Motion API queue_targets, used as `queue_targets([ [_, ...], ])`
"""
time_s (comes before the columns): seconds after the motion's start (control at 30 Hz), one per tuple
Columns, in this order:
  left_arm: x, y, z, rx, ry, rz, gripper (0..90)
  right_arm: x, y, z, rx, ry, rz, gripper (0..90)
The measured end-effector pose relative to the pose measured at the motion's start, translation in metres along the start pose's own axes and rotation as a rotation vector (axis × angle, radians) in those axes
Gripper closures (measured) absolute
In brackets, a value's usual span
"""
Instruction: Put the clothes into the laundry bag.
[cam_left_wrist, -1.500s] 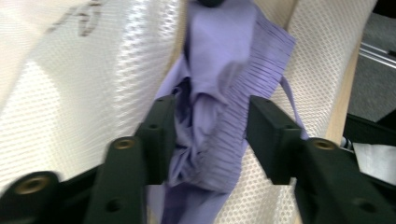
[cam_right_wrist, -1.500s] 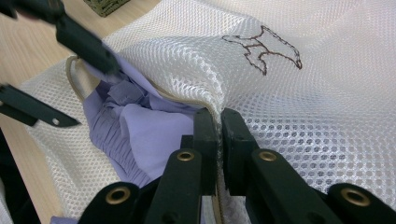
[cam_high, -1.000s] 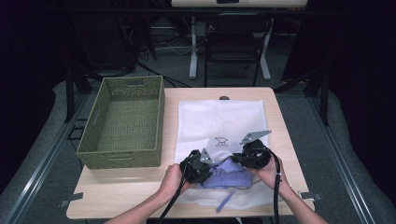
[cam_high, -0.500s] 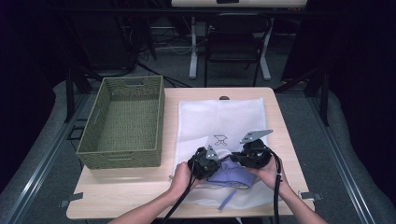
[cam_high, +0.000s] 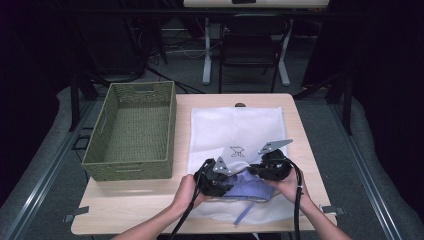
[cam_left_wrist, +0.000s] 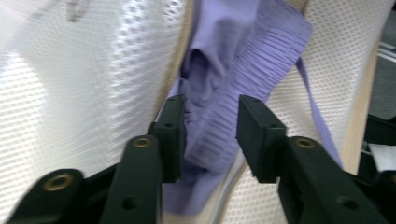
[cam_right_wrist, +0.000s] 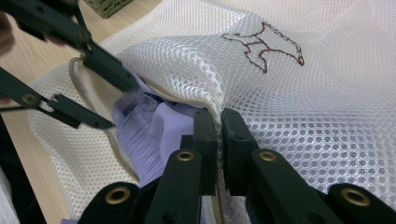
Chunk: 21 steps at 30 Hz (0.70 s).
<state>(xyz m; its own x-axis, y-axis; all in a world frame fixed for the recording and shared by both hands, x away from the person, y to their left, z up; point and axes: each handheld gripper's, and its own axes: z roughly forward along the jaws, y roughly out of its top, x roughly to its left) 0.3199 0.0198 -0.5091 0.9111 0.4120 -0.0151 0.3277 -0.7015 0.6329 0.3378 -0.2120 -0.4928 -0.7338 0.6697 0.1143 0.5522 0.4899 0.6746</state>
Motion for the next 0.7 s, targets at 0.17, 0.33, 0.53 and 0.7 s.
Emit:
queue_targets([
  [0.17, 0.007, -0.005, -0.006, -0.006, 0.033, -0.041, 49.0, 0.0, 0.0, -0.001, -0.002, -0.002, 0.004, 86.2],
  [0.33, 0.01, -0.01, 0.0, 0.016, 0.026, -0.042, 66.8, -0.001, -0.001, 0.0, -0.001, 0.004, 0.006, 86.1],
  [0.53, 0.004, -0.011, 0.011, 0.043, 0.029, -0.004, 78.6, 0.0, 0.0, 0.0, -0.001, 0.003, 0.004, 86.1],
  [0.7, 0.002, -0.012, 0.023, 0.031, 0.043, 0.006, 87.1, -0.001, 0.0, 0.001, 0.002, 0.014, 0.009, 86.1],
])
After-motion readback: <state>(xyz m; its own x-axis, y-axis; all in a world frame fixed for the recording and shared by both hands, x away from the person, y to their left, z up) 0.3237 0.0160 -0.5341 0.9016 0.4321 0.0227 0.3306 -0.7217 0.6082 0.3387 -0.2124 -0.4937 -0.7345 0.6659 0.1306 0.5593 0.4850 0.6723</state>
